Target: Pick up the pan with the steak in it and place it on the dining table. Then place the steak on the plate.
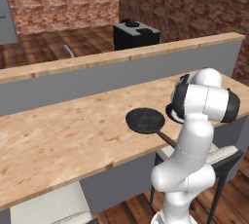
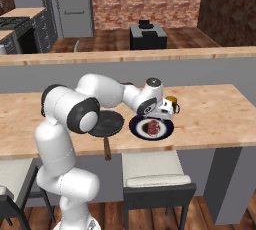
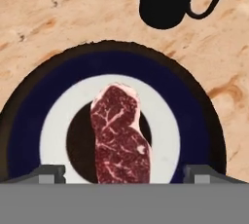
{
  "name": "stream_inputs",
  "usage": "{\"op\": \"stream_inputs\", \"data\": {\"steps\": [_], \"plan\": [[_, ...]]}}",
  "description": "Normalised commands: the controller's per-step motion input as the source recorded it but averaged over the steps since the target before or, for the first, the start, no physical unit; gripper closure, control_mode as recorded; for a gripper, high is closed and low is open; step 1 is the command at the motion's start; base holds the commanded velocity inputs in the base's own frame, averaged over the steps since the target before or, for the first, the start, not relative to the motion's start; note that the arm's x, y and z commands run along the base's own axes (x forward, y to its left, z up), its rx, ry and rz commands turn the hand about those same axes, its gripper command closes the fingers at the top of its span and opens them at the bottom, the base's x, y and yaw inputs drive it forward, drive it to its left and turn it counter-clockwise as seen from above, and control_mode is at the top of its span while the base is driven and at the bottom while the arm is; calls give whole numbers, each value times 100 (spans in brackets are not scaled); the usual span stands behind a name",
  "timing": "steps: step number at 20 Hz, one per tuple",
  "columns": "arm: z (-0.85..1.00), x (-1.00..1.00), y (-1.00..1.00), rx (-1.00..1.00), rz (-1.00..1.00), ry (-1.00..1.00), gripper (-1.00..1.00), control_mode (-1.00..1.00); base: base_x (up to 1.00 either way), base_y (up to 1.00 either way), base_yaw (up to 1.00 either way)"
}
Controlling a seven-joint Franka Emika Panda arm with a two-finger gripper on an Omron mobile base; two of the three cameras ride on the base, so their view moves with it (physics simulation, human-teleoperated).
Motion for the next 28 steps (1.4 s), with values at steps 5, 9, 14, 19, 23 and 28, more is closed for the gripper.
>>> {"op": "stream_inputs", "data": {"steps": [5, 9, 14, 19, 23, 28], "plan": [[54, 2, 5, 2, -10, 0, -100, -100, 0, 0, 0], [71, -5, 16, 1, -8, -3, -100, -100, 0, 0, 0], [63, -50, 27, 0, -2, -9, -100, -100, 0, 0, 0], [22, -77, 25, -2, 1, -33, -100, -100, 0, 0, 0], [15, -67, 20, -8, 0, -45, -100, -100, 0, 0, 0], [11, -63, 23, -4, 3, -40, -100, -100, 0, 0, 0]]}}
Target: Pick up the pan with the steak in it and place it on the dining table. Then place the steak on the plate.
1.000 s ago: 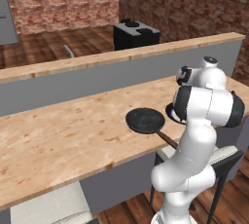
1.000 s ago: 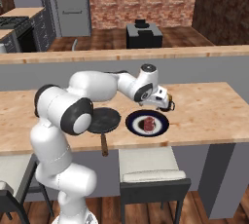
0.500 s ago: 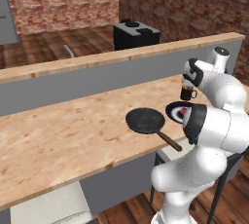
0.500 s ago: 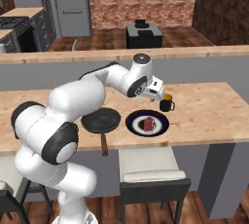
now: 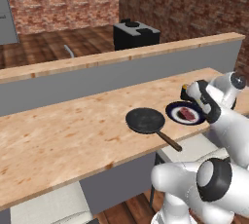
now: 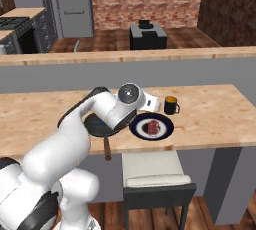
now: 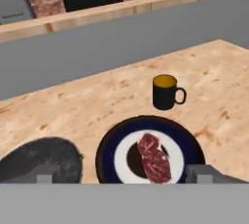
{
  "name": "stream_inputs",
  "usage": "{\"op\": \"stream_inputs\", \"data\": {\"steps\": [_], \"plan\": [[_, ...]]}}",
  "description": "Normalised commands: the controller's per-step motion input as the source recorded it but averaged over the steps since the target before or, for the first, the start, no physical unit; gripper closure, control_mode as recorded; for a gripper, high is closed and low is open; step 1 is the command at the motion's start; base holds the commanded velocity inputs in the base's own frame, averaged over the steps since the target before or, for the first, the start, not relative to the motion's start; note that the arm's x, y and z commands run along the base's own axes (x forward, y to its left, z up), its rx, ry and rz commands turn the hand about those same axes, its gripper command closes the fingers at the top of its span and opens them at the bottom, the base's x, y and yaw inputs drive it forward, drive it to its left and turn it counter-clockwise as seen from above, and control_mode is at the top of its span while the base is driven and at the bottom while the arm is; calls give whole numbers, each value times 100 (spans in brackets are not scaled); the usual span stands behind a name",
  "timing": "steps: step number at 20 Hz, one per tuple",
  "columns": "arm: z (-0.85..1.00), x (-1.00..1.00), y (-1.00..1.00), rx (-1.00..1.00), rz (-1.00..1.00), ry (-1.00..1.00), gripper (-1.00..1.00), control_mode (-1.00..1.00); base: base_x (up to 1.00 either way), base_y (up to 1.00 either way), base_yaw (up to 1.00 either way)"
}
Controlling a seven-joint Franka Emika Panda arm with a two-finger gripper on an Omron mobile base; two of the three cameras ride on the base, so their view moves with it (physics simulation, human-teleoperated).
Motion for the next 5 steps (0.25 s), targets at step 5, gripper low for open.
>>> {"op": "stream_inputs", "data": {"steps": [5], "plan": [[7, -44, 11, -1, 2, -26, -100, -100, 0, 0, 0]]}}
